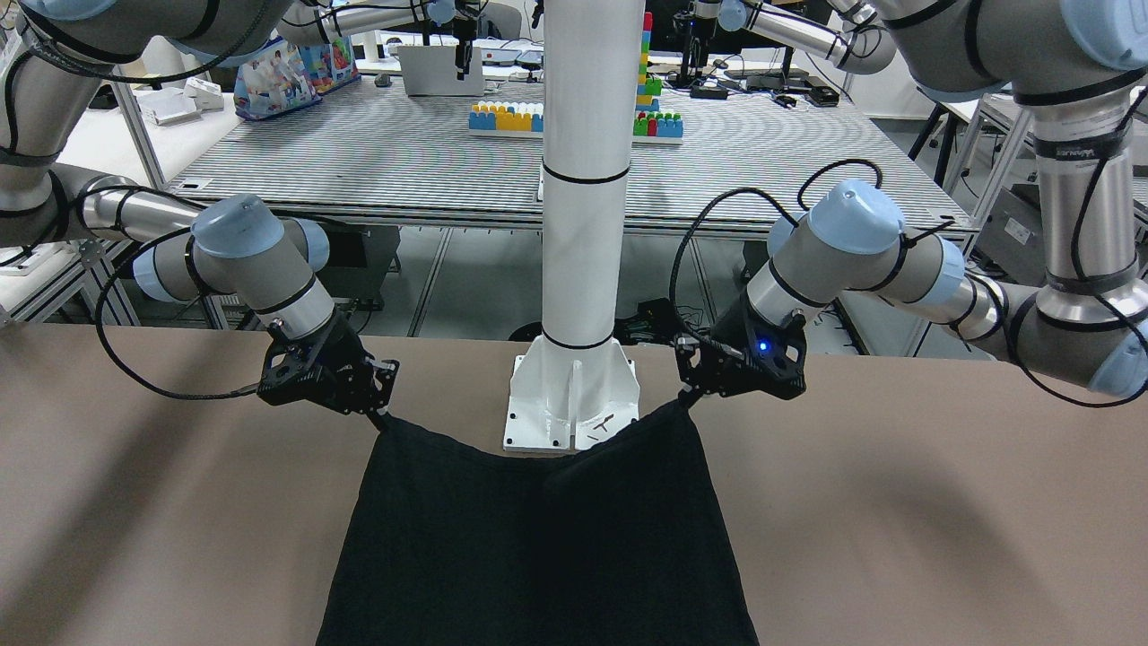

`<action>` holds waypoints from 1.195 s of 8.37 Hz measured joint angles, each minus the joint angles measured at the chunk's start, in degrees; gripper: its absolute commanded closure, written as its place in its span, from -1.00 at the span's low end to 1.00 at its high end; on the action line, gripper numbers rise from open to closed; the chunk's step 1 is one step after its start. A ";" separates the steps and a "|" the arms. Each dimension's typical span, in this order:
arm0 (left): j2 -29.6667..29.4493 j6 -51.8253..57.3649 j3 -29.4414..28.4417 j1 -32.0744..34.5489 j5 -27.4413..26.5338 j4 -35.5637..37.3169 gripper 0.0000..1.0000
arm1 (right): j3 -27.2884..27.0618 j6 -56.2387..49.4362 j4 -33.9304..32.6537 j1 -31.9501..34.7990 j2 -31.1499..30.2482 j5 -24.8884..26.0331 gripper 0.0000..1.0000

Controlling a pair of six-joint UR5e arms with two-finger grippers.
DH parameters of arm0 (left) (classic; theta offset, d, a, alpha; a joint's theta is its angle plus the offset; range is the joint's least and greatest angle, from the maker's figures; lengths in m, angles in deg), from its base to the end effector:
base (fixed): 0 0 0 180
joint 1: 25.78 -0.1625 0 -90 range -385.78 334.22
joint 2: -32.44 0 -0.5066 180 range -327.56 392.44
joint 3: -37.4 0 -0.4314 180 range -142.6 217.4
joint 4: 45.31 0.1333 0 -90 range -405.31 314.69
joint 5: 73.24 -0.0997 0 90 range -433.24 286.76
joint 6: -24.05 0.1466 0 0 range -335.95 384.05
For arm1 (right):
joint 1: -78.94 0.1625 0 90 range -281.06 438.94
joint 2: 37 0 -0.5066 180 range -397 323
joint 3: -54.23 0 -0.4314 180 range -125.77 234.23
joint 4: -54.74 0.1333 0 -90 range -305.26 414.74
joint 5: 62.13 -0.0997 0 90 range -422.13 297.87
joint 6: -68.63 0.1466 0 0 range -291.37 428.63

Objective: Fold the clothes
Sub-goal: 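Lift the hem with both grippers and carry it toward the collar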

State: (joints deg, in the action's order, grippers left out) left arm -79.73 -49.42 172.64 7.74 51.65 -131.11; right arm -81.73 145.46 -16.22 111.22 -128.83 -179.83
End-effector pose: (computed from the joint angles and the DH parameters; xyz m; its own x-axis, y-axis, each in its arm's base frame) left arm 0.3972 -0.3224 0.1985 0.3680 0.0362 -0.9291 -0.0808 0.9967 0.0068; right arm -0.3493 -0.2977 0.3381 0.3994 0.0137 0.9167 -0.0320 0.9995 -0.0010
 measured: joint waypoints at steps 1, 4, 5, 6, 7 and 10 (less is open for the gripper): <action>0.36 0.77 2.73 -2.10 3.33 0.11 1.00 | -2.49 -0.44 -0.43 -2.63 -2.60 -2.93 1.00; 1.93 1.35 9.46 -9.34 5.92 0.23 1.00 | -7.08 -0.50 -0.81 -11.10 -6.64 -4.84 1.00; 2.80 1.38 9.94 -9.23 5.56 0.31 1.00 | -7.58 -0.43 -0.88 -12.13 -6.99 -4.62 1.00; 3.76 1.43 9.66 -7.69 4.86 0.39 1.00 | -7.63 -0.35 -1.03 -12.27 -6.96 -3.92 1.00; 4.72 1.45 8.64 -5.45 4.34 0.43 1.00 | -7.38 -0.28 -1.45 -11.78 -6.81 -2.38 1.00; 5.57 1.47 2.41 2.48 0.33 0.45 1.00 | -1.69 -0.24 -2.54 -3.94 -3.45 0.50 1.00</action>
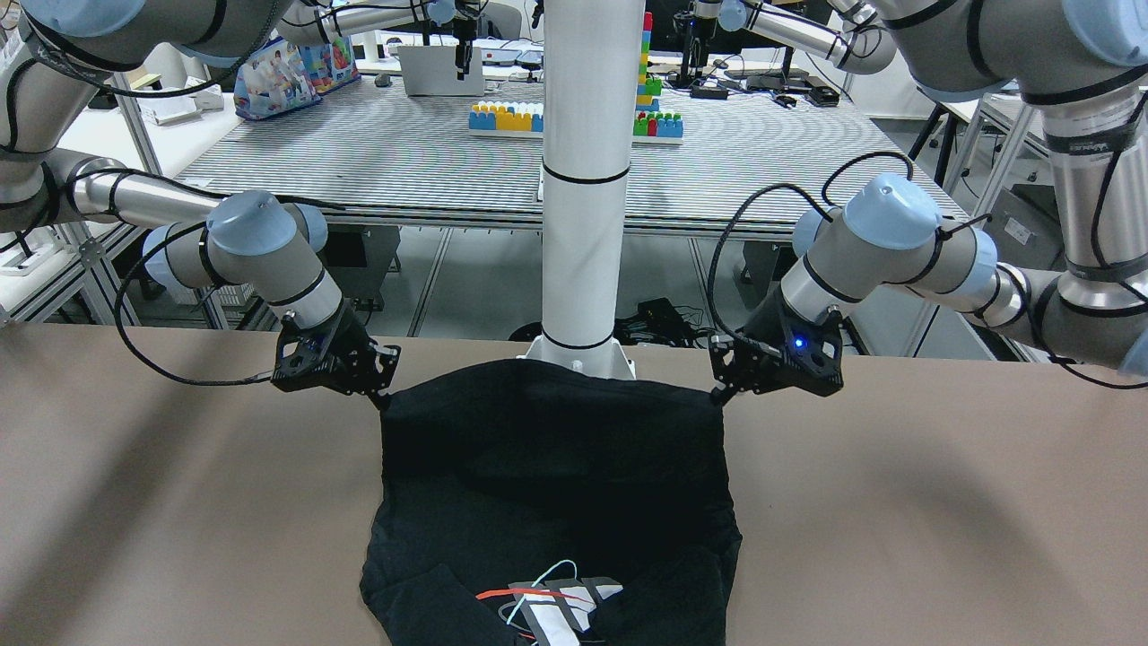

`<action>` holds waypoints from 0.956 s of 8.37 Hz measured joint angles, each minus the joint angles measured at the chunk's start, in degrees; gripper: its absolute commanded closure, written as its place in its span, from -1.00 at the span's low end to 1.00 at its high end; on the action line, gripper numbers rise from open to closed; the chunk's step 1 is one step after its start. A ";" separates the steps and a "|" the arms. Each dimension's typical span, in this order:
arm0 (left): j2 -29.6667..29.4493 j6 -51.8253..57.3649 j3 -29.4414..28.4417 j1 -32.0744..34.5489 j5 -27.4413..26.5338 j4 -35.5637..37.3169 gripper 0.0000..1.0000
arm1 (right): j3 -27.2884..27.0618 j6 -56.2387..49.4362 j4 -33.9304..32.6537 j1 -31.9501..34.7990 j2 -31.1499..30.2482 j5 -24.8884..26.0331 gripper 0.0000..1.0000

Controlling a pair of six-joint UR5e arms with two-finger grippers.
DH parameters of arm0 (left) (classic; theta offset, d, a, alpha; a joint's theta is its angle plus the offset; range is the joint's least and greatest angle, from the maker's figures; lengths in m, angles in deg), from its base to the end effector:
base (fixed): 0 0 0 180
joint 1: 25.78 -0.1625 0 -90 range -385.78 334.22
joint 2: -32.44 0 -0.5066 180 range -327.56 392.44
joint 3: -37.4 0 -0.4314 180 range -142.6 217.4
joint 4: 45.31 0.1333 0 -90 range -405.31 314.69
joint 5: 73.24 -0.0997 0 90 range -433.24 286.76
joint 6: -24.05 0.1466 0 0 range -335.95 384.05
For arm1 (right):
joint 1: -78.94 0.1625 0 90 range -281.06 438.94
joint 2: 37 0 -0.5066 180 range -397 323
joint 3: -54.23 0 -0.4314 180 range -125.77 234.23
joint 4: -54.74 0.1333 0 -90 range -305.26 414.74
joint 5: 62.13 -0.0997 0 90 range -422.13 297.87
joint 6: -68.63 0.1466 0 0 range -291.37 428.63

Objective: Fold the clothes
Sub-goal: 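Lift the hem with both grippers and carry it toward the collar, then lay the hem down near the collar and open both grippers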

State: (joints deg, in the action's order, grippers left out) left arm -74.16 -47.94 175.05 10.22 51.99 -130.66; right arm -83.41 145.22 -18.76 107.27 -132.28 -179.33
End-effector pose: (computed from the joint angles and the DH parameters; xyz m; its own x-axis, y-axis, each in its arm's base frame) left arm 0.3644 -0.3250 0.2340 0.4133 0.0119 -0.9105 -0.0528 0.9985 -0.0109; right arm -0.3517 -0.2649 0.3584 0.4608 0.0141 0.8874 0.0300 0.9991 -0.0314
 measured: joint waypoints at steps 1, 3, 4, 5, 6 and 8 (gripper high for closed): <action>-0.31 -0.03 -3.00 1.41 -3.56 -0.08 1.00 | 3.14 -0.03 -0.06 3.69 1.63 0.19 1.00; -0.89 0.03 -7.78 5.65 -7.40 -0.32 1.00 | 9.12 -0.13 -0.20 9.38 6.57 0.29 1.00; -1.07 0.06 -9.38 7.54 -8.04 -0.38 1.00 | 11.90 -0.17 -0.44 11.58 9.39 0.31 1.00; -1.30 0.08 -10.76 8.90 -8.34 -0.45 1.00 | 13.98 -0.39 -0.81 13.53 11.50 0.35 1.00; -2.35 0.10 -12.81 9.61 -8.57 -0.51 1.00 | 16.04 -0.59 -1.04 15.14 13.27 0.45 1.00; -4.21 0.22 -18.24 9.91 -9.82 -2.43 1.00 | 20.59 -0.72 -1.17 16.29 16.92 1.99 1.00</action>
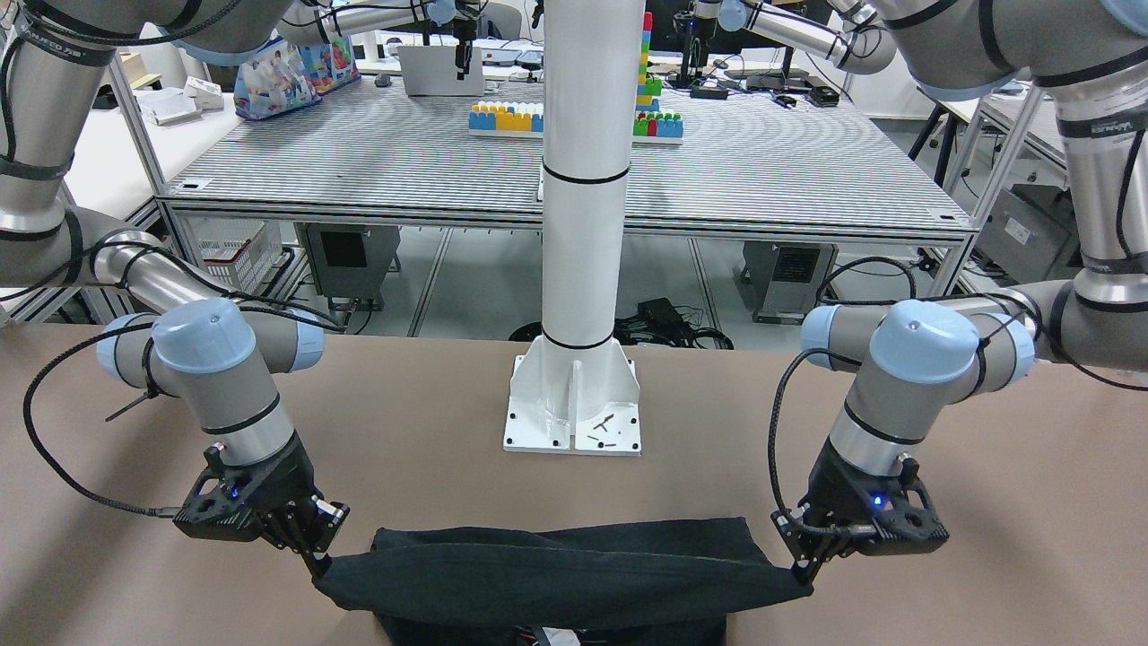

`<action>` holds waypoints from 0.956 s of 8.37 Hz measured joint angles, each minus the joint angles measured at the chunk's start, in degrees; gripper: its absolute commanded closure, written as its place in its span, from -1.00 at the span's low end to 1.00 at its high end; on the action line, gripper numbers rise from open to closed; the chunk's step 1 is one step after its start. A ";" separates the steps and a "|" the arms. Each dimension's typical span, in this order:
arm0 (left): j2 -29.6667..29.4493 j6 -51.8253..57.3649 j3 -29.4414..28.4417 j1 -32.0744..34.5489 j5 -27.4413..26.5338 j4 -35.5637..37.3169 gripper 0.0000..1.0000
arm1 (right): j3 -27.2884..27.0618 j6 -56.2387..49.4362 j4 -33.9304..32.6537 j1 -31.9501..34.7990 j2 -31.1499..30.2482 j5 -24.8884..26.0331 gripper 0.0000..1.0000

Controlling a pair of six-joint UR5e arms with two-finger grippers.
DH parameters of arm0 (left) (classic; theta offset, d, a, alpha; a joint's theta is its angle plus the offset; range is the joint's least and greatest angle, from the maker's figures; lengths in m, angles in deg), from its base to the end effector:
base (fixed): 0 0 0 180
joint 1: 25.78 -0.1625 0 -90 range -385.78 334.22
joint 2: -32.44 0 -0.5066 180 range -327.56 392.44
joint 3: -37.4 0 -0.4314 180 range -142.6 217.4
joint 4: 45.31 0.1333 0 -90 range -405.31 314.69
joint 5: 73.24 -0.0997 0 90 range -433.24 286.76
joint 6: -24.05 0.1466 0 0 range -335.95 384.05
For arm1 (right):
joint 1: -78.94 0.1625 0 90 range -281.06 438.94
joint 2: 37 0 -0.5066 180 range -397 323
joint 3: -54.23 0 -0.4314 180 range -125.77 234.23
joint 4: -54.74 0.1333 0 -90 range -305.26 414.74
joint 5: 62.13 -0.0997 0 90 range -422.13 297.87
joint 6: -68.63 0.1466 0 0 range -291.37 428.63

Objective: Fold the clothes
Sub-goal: 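Lay the hem down near the collar and open both grippers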

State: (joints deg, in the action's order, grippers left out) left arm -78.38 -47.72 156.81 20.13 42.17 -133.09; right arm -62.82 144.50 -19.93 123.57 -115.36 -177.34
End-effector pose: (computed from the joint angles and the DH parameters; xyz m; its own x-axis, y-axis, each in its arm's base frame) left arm 0.3816 -0.4951 0.3189 0.5757 -0.1881 -0.7958 0.2598 0.9648 -0.0401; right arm -0.3807 -0.4753 0.3863 0.5007 0.1840 0.8458 -0.2764 0.9600 -0.0451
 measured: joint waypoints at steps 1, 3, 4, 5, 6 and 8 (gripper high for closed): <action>-0.73 0.00 -3.82 -0.01 -0.67 -2.92 1.00 | 2.21 -0.02 0.04 0.13 1.31 1.11 1.00; -1.91 0.01 -12.07 -0.07 -1.28 -9.73 1.00 | 6.83 -0.03 0.38 0.15 3.93 3.22 1.00; -2.78 0.03 -15.94 -0.14 -1.90 -12.51 1.00 | 9.88 -0.03 0.54 0.09 5.60 3.95 1.00; -3.97 0.04 -19.77 -0.27 -2.89 -14.99 1.00 | 13.12 -0.07 0.73 0.03 7.40 5.03 1.00; -4.99 0.05 -23.06 -0.42 -3.59 -17.52 1.00 | 16.07 -0.10 0.89 -0.19 9.12 6.18 1.00; -5.94 -0.01 -27.64 -0.85 -4.11 -22.70 1.00 | 20.04 -0.11 2.96 -0.83 10.89 7.79 1.00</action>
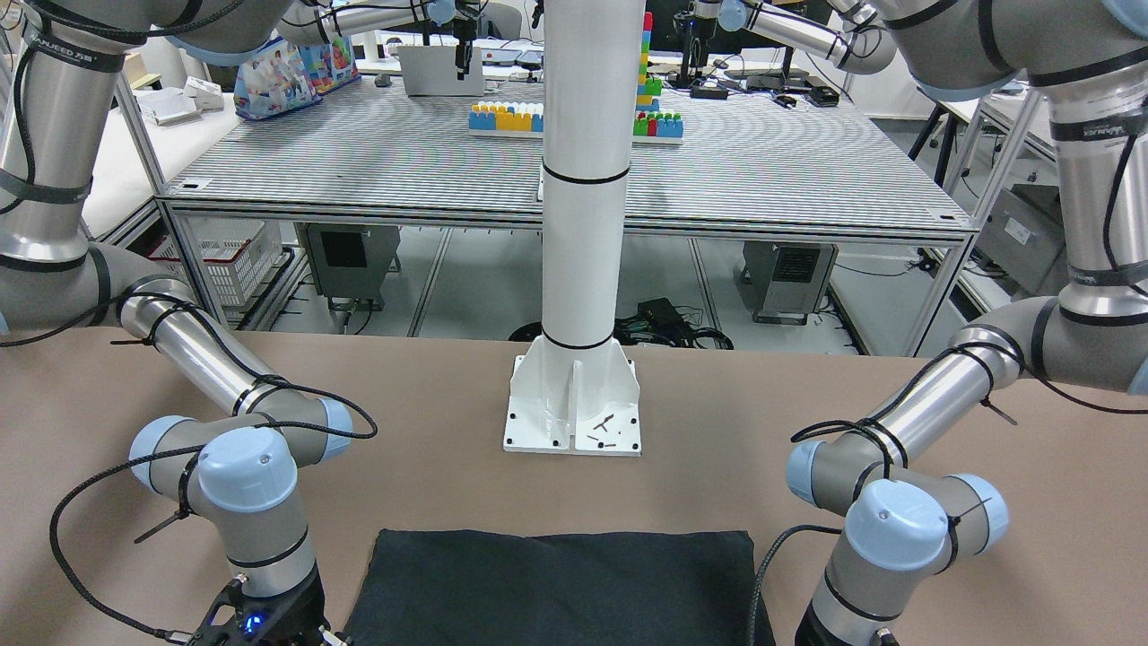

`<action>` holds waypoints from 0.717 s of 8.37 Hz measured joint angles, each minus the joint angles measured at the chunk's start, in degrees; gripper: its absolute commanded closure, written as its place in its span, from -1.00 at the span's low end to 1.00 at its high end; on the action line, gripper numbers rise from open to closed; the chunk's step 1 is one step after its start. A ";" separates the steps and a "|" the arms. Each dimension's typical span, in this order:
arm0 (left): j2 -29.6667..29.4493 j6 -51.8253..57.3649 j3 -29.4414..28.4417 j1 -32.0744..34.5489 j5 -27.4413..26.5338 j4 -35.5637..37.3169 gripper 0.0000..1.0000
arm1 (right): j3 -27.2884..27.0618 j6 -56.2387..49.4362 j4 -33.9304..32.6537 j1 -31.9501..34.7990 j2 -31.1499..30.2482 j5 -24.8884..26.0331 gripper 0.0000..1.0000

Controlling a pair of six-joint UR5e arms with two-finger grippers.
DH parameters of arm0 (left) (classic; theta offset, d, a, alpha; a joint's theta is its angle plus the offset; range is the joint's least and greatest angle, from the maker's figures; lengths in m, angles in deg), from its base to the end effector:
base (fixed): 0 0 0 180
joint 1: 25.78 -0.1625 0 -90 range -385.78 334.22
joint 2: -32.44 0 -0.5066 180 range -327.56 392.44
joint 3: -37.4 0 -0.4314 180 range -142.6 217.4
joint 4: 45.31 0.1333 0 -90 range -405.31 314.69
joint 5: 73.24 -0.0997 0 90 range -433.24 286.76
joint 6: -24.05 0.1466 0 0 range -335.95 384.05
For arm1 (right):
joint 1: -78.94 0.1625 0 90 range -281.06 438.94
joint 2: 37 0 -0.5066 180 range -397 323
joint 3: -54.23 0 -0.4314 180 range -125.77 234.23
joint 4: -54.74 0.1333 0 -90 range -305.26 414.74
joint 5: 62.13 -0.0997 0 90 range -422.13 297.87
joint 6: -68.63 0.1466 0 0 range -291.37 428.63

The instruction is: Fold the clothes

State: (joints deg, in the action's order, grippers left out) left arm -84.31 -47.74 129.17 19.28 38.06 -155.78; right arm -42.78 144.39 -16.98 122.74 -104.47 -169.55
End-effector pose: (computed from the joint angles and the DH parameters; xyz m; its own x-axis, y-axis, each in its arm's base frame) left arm 0.4912 -0.6055 0.4233 0.5859 -0.1749 -0.7913 0.2977 0.9546 0.0094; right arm -0.4722 -0.5767 0.4378 0.5928 0.2433 0.7677 -0.3657 0.9307 -0.0126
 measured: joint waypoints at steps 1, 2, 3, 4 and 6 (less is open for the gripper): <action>-0.20 -0.02 -0.91 -0.18 -0.03 -1.38 1.00 | 1.81 -0.01 2.04 -0.38 0.58 0.35 0.92; -0.47 -0.06 -1.23 -0.25 -0.03 -1.97 1.00 | 3.05 -0.09 3.36 -0.58 1.26 0.73 -0.18; -0.66 -0.09 -1.28 -0.23 -0.02 -2.23 0.38 | 3.67 -0.64 4.01 -0.67 1.79 0.93 -0.88; -0.76 -0.02 -1.11 -0.06 0.10 -2.53 -0.99 | 3.89 -2.20 4.31 -0.69 2.16 1.02 -0.89; -0.13 4.47 -0.68 2.28 3.53 -4.79 -1.00 | 3.54 -9.30 4.57 -0.48 2.46 0.93 -0.89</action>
State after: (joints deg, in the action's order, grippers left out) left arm -84.45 -43.27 128.49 21.56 41.59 -160.58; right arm -39.24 135.09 -12.41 122.26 -102.01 -168.62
